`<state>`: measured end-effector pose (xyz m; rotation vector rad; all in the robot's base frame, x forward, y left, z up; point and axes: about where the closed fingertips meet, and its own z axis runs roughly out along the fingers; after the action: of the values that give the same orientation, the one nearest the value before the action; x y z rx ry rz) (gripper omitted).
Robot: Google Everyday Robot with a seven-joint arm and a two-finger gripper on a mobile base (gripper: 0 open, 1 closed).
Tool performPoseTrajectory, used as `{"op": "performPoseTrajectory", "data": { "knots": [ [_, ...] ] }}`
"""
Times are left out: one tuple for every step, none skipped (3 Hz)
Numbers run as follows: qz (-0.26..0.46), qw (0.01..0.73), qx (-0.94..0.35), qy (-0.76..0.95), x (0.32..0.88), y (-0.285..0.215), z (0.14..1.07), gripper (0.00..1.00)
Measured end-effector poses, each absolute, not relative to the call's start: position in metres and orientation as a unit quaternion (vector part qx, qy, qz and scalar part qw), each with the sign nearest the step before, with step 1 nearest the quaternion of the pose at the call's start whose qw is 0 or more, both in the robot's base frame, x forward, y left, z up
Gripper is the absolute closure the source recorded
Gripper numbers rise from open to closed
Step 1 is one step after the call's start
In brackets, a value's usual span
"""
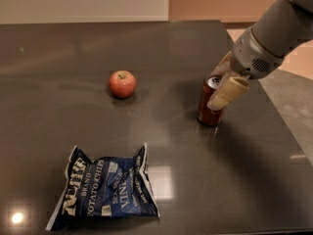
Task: Move coke can near blue chip bag
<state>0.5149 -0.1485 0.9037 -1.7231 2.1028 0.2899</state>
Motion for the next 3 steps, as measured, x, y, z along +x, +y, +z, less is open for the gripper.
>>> {"op": "performPoseTrajectory", "data": {
  "knots": [
    [0.113, 0.206, -0.619, 0.750, 0.513, -0.148, 0.907, 0.63],
    [0.134, 0.204, -0.633, 0.734, 0.501, -0.139, 0.914, 0.88],
    [0.167, 0.194, -0.665, 0.702, 0.473, -0.119, 0.918, 1.00]
  ]
}}
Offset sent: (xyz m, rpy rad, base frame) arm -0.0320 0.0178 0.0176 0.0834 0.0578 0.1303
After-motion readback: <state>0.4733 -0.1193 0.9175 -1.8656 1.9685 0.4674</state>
